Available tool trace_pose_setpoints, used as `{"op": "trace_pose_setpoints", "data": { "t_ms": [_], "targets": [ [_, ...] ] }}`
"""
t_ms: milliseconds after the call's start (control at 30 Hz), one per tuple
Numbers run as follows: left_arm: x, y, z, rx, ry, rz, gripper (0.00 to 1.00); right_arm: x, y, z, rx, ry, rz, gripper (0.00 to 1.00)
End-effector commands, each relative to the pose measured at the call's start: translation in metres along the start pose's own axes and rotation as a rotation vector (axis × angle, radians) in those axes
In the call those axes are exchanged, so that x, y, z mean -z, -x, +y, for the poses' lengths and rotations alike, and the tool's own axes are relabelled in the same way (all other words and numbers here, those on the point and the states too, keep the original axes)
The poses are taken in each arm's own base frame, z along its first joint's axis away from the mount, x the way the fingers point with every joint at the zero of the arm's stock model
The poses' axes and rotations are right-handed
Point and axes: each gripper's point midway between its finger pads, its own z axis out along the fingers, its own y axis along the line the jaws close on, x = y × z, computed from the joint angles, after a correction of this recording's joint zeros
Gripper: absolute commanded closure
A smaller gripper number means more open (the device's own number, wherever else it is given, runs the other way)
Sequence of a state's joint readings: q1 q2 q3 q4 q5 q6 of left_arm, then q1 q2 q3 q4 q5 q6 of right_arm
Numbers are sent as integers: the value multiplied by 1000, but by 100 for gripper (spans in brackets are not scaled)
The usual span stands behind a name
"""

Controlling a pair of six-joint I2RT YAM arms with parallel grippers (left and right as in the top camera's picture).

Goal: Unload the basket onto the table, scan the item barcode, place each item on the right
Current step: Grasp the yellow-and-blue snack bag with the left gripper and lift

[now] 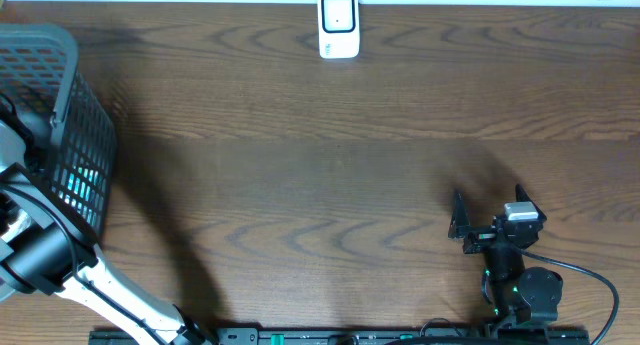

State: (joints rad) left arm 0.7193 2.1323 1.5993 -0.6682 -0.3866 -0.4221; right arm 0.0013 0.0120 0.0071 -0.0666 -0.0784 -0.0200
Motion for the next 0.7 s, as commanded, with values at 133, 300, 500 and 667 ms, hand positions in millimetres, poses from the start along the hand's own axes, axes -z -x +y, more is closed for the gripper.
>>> {"op": "trace_pose_setpoints", "data": {
  "t_ms": [133,300,500,667],
  "targets": [
    [-1,-9,0,-14,-22,37,93,0,0,3,15,13,0,1],
    [31,5,9,9,-46,-7,93,0,0,3,15,13,0,1],
    [132,51,24,252,-244,-184,93,0,0,3,15,13,0,1],
    [238,73,10,280,-634,-303,93,0,0,3,15,13,0,1]
  ]
}}
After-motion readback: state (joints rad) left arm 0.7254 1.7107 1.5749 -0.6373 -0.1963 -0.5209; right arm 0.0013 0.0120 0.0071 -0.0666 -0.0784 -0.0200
